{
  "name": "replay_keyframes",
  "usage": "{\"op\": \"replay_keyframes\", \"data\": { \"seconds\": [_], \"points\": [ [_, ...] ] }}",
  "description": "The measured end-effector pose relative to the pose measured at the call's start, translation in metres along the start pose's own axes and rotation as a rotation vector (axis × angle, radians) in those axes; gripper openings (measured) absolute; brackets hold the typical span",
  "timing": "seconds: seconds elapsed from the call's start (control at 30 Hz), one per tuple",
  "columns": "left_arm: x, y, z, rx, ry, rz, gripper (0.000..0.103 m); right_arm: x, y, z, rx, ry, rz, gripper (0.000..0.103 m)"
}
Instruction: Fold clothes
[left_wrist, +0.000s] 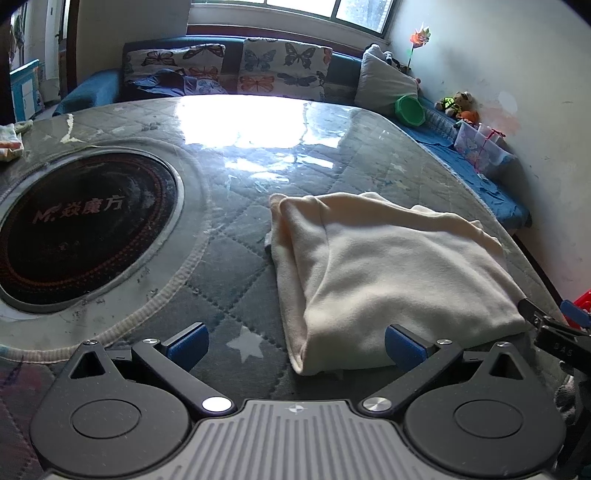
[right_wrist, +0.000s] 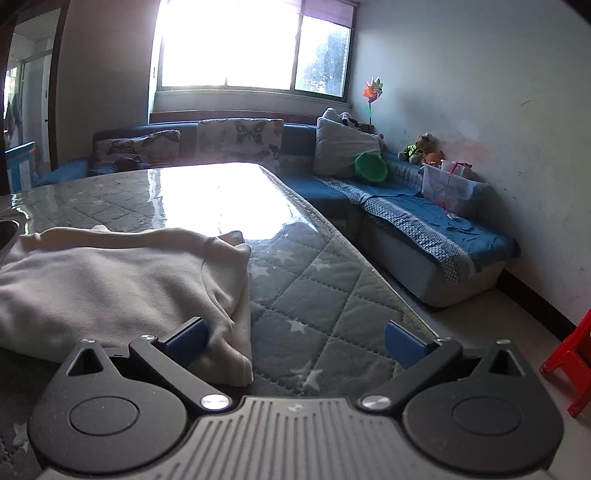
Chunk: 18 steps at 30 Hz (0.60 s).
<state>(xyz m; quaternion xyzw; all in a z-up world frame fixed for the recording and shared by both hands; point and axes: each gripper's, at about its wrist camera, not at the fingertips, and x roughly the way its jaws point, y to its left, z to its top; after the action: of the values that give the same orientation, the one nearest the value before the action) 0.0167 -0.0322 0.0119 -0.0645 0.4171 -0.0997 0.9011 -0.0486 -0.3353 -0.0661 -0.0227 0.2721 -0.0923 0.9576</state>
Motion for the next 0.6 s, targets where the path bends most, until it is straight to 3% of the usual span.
{"op": "replay_keyframes", "data": {
  "seconds": [0.4, 0.6],
  "points": [
    [0.006, 0.014, 0.004, -0.066, -0.015, 0.125, 0.099, 0.001, 0.001, 0.002, -0.001, -0.002, 0.006, 0.103],
    [0.008, 0.009, 0.001, -0.016, -0.011, 0.146, 0.1, 0.0, 0.001, 0.004, -0.006, 0.0, 0.005, 0.103]
  ]
}}
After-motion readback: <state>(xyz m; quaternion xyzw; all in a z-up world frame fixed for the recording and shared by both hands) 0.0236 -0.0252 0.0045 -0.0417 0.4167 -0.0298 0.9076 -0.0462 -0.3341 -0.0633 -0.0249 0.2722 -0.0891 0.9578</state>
